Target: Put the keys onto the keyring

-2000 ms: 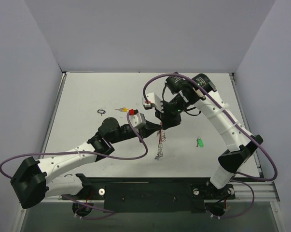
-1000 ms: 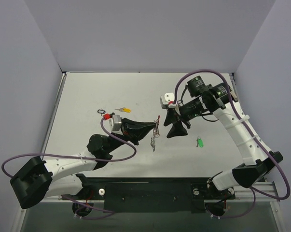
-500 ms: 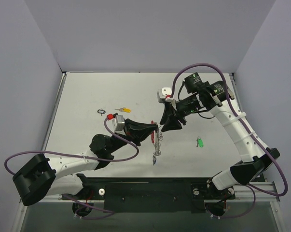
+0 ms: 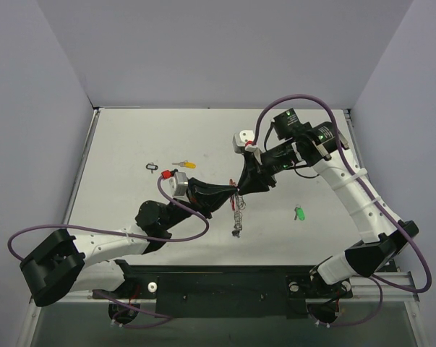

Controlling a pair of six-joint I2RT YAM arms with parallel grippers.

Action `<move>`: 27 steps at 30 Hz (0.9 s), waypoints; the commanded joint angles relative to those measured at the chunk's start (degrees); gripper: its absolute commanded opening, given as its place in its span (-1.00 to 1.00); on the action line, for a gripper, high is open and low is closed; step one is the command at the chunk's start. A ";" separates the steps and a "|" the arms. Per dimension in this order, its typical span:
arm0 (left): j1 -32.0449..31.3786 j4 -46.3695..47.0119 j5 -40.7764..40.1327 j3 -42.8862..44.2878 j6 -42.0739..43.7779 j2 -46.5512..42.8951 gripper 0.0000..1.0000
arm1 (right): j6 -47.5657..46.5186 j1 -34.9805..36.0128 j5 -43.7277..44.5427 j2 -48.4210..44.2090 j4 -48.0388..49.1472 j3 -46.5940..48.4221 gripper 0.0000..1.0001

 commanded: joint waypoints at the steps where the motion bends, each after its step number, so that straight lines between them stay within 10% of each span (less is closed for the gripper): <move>1: -0.38 11.75 -0.87 2.61 -0.03 -0.57 -1.00 | 0.70 0.57 -1.43 0.20 0.08 -0.92 -0.60; 27: -0.38 11.40 -1.22 1.99 0.15 -1.80 -1.00 | 0.52 -0.04 -1.96 -0.77 -0.09 -1.80 -0.61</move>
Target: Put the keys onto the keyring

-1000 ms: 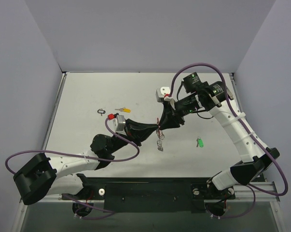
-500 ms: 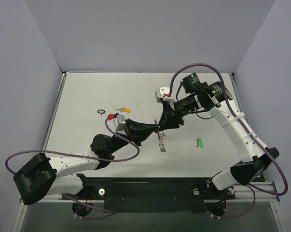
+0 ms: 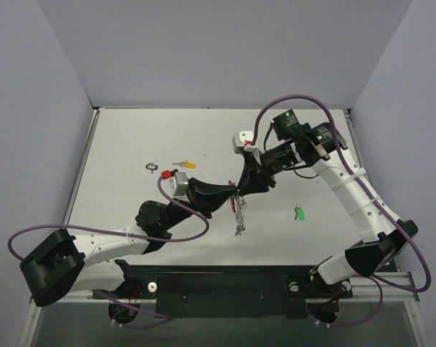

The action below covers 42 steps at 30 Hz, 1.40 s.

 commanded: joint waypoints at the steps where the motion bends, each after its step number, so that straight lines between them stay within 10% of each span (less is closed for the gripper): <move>1: -0.25 11.40 -0.93 1.99 0.28 -1.86 -1.00 | -0.24 -0.13 -2.31 -0.68 -0.70 -0.64 -0.62; 27: -0.25 11.23 0.20 2.17 -2.62 -0.72 -1.00 | 3.00 -0.30 1.28 -0.86 -2.02 1.20 -1.00; 30: -0.16 9.56 0.30 1.56 -3.68 -1.33 -0.62 | 5.29 -0.30 2.96 -0.68 -2.20 2.08 -1.00; 35: 0.36 -8.57 1.17 2.69 -1.93 -8.70 -0.05 | 3.38 0.48 8.57 0.55 -8.07 4.19 -1.00; 42: 0.72 -45.06 4.86 8.84 11.25 -18.56 0.12 | -2.61 4.17 17.01 4.85 -22.31 11.22 -1.00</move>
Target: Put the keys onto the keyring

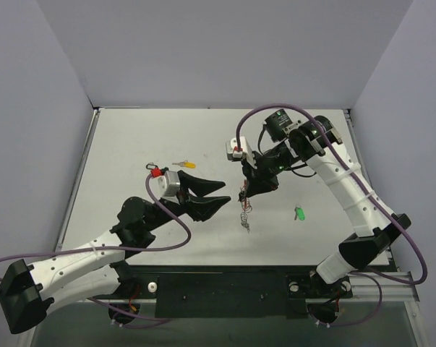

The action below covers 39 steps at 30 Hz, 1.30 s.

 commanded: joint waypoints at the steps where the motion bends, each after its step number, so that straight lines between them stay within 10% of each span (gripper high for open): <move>1: 0.30 -24.80 3.88 7.20 10.12 -2.91 0.12 | -4.06 2.56 6.88 2.07 -12.29 4.27 -1.00; 39: -2.16 -21.57 1.43 16.62 19.98 9.57 -0.24 | -5.64 3.97 8.03 4.37 -15.64 4.63 -1.00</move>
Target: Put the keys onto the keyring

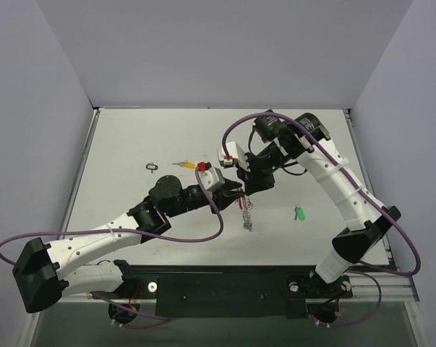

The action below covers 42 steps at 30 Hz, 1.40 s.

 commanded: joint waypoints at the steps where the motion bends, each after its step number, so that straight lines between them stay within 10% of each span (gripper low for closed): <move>1: -0.17 5.25 0.75 1.26 -0.41 -1.41 -0.26 | -0.51 0.21 -1.67 -0.27 -12.23 -0.03 -1.00; 33: 0.09 1.55 5.67 3.46 1.71 -0.09 -1.00 | -0.60 -0.40 -3.60 -0.18 -12.67 0.68 -1.00; 36: 0.97 6.99 4.44 -0.23 -3.03 -2.19 -1.00 | -0.60 -2.85 -5.97 -0.53 -12.76 1.20 -0.51; 42: 2.64 20.27 3.47 -7.18 -11.91 -5.71 -1.00 | -11.21 -9.01 -14.49 -6.23 -11.70 -4.57 -0.20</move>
